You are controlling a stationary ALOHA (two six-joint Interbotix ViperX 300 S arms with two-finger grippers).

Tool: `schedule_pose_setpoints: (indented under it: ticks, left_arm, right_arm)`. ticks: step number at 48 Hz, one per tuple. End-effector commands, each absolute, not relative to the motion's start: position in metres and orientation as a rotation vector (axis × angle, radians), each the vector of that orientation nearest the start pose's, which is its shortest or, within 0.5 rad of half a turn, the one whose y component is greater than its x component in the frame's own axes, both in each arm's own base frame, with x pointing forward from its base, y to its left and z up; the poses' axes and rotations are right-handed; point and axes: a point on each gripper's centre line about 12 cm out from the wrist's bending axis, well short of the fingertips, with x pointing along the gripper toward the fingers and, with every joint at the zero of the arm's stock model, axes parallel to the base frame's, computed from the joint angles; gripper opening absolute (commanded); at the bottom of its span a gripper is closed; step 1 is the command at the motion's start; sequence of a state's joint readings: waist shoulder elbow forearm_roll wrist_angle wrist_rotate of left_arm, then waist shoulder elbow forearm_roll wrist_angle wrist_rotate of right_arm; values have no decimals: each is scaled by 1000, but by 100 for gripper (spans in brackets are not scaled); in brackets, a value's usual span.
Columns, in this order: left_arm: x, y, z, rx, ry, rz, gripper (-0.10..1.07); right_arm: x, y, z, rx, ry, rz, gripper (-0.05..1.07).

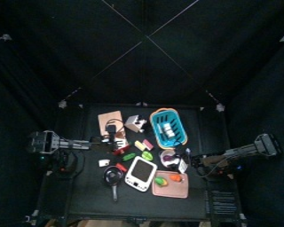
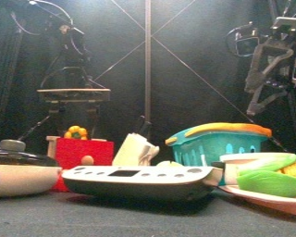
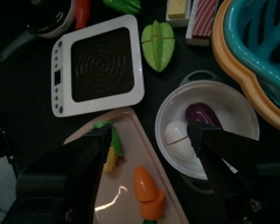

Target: Hand over squash

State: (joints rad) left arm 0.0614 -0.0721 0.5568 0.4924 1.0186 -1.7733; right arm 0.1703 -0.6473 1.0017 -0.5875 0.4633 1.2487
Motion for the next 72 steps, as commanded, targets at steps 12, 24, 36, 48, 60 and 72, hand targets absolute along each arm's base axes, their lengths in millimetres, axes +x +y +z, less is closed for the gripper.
schedule_pose_setpoints:
  ticks: [12,24,36,48,60,72]
  left_arm:
    - [337,30,229,-692,646,1015,74]
    - [352,22,228,-495,574,792,73]
    - [376,17,241,-238,464,575,74]
    - [388,4,236,-170,468,437,74]
    - [414,-15,236,-132,457,346,76]
    - [426,-27,243,-108,433,303,79]
  right_arm:
    - [245,5,277,550,404,-199,99]
    - [252,-10,281,733,233,-127,99]
    - [272,-22,259,892,256,-189,99]
    - [285,-30,254,852,276,-208,100]
    - [287,-33,255,893,237,-195,100]
    - [295,-26,245,927,266,-186,101]
